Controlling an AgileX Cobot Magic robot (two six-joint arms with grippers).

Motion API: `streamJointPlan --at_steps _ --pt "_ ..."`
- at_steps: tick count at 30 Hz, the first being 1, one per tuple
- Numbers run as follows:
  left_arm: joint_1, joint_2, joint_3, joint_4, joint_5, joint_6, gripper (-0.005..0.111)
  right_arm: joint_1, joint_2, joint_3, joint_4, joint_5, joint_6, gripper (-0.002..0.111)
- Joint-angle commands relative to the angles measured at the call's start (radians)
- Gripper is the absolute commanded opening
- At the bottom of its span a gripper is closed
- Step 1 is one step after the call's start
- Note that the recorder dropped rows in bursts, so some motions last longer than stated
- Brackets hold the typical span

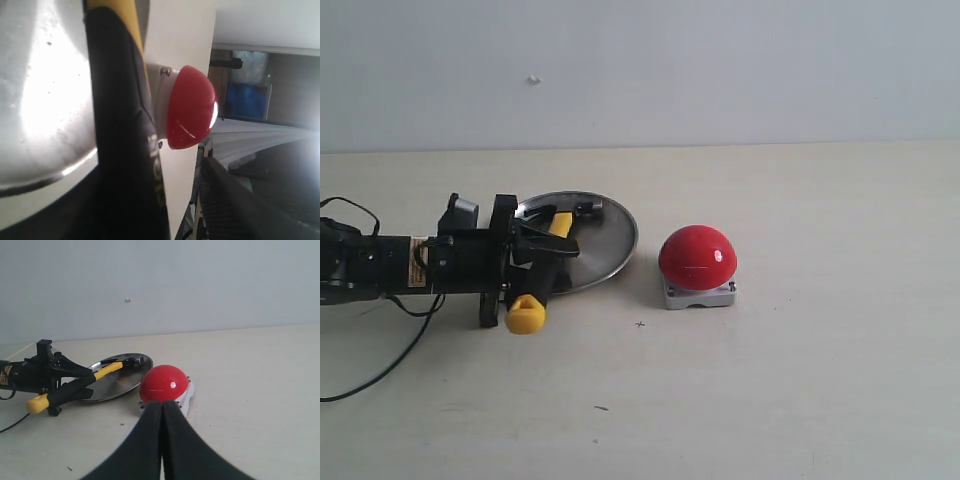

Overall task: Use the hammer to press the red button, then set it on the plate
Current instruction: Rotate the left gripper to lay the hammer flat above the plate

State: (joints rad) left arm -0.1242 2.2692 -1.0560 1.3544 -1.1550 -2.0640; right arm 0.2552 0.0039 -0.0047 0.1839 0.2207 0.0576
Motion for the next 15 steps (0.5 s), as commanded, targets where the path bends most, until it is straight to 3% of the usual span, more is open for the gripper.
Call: streamJointPlan --at_steps 1,9,15 --pt "0.051 -0.009 -0.005 0.094 -0.046 -0.06 0.05 0.001 -0.004 0.005 -0.001 -0.007 -0.004 0.0" --pt "0.206 -0.009 -0.005 0.153 -0.066 -0.06 0.05 0.001 -0.004 0.005 -0.001 -0.007 -0.004 0.0" --pt "0.28 -0.011 -0.005 0.153 -0.066 -0.06 0.049 0.001 -0.004 0.005 0.001 -0.007 -0.004 0.0"
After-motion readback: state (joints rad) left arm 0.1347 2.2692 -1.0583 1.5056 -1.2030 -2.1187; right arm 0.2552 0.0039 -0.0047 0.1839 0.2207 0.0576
